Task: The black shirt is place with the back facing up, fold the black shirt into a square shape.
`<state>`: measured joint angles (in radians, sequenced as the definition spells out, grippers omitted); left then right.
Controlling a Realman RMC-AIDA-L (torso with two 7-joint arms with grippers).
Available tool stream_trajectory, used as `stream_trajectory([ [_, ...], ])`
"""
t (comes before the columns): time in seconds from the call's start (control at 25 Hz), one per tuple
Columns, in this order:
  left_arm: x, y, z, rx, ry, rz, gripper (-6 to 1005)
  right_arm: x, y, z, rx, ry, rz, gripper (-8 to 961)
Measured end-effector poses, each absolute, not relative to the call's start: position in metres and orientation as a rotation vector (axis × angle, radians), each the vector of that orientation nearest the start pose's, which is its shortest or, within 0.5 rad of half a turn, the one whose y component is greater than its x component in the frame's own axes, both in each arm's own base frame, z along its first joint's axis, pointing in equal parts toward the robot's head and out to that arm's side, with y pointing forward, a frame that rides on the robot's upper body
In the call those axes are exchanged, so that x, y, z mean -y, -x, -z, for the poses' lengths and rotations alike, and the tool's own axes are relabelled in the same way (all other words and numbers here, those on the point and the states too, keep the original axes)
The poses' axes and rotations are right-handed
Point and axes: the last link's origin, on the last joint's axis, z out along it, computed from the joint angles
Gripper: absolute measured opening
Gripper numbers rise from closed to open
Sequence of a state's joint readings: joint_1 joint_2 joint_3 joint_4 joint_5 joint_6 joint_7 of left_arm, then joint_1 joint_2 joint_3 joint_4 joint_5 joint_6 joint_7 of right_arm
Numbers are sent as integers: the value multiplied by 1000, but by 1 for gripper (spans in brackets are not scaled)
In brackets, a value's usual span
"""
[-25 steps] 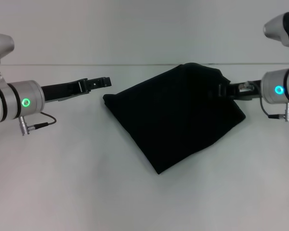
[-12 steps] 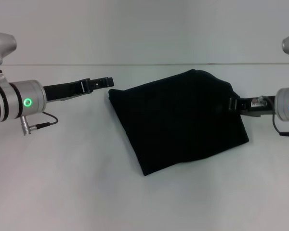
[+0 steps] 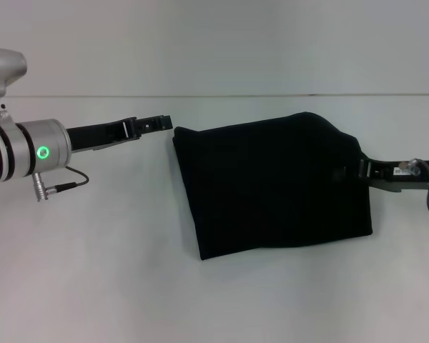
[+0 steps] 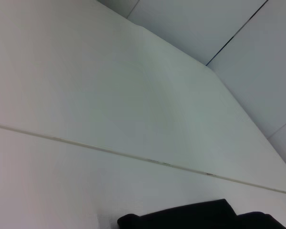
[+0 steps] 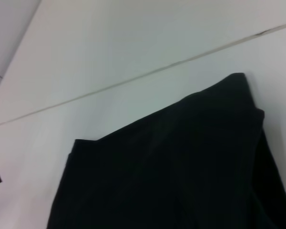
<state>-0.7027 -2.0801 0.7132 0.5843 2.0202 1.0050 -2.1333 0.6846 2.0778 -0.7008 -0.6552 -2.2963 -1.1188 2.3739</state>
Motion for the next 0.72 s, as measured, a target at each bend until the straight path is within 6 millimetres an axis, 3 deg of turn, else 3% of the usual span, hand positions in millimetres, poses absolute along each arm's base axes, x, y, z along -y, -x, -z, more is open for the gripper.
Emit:
stream_trajectory([
  [0.72, -423, 248, 2, 1476, 2112, 692, 920, -385, -286, -4, -1698, 2097, -517, 85],
])
